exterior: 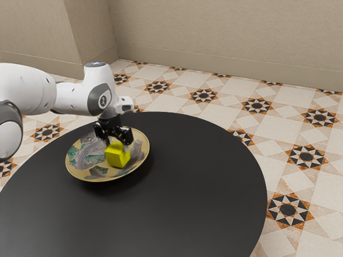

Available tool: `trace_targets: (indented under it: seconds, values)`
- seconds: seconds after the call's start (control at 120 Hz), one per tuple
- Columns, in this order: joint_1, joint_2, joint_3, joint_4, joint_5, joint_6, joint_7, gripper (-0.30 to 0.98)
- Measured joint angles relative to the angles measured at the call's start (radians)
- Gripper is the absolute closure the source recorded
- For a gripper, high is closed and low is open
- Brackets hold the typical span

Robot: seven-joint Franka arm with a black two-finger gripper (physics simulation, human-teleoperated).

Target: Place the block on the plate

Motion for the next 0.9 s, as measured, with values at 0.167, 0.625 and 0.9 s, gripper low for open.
trace_targets:
  seconds: [0.167,0.625,0.9]
  values:
    - [-0.005,-0.072,-0.015,-0.014,0.002,-0.013,0.002,0.04]
    - [-0.105,-0.236,-0.053,0.018,0.075,-0.108,0.066,0.01]
    - [-0.135,-0.269,-0.084,0.096,0.130,-0.225,0.122,0.00]
